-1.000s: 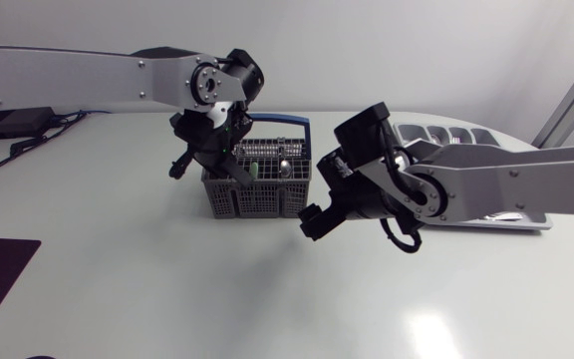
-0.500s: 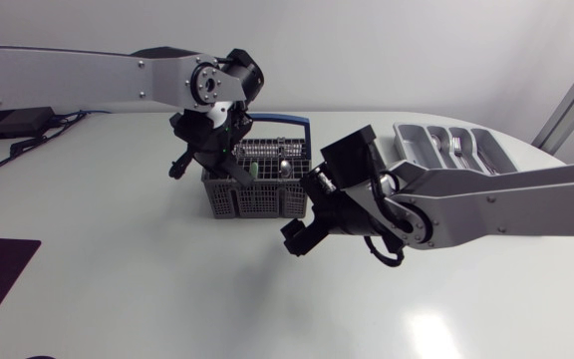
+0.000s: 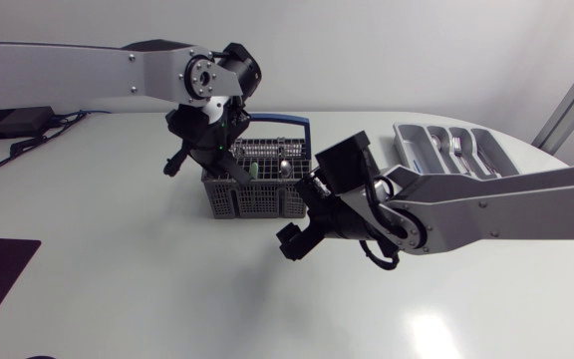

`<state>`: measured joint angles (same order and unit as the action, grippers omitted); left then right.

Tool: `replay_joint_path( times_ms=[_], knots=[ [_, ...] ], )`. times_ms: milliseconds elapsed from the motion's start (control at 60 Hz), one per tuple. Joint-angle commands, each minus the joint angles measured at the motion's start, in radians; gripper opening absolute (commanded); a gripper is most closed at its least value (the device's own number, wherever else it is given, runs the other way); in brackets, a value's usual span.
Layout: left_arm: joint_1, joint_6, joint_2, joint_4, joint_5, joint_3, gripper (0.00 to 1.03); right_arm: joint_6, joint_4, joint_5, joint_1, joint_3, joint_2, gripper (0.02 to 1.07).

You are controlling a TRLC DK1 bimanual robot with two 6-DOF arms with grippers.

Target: Unload the cutlery basket into the drawer organizer.

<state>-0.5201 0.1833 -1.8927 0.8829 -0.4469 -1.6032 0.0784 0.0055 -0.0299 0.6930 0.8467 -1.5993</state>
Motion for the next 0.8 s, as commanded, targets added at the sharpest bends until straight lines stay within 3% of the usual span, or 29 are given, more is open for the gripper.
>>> replay_joint_path(
  times_ms=[0,783],
  knots=[
    [-0.006,0.005,0.03,0.022,0.002,-0.001,0.04,-0.005,0.013,-0.007,0.008,-0.034,-0.016,1.02],
    [-0.011,0.007,0.087,0.053,0.02,-0.032,0.04,0.004,0.022,-0.015,0.016,-0.047,-0.007,1.02]
  ],
)
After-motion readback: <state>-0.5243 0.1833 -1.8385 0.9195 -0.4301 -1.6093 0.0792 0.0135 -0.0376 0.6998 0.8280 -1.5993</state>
